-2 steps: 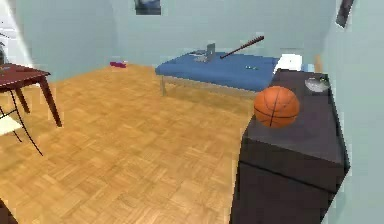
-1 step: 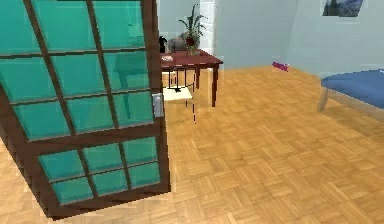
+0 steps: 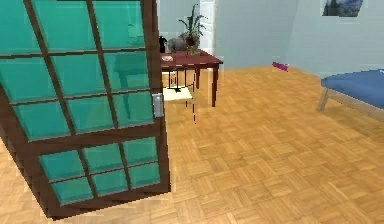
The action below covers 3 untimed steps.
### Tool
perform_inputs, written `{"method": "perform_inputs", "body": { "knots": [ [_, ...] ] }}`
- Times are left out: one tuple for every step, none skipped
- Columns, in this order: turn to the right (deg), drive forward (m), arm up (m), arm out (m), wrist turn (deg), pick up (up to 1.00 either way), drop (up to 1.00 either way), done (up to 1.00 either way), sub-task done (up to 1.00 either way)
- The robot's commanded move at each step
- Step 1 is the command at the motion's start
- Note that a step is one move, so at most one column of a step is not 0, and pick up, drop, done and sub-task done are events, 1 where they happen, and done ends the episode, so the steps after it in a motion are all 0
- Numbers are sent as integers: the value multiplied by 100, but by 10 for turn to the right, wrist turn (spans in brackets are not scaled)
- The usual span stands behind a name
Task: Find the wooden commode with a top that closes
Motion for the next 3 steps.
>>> {"method": "perform_inputs", "body": {
  "knots": [
    [420, 0, 0, 0, 0, 0, 0, 0, 0],
    [450, 0, 0, 0, 0, 0, 0, 0, 0],
    [-450, 0, 0, 0, 0, 0, 0, 0, 0]
  ]
}}
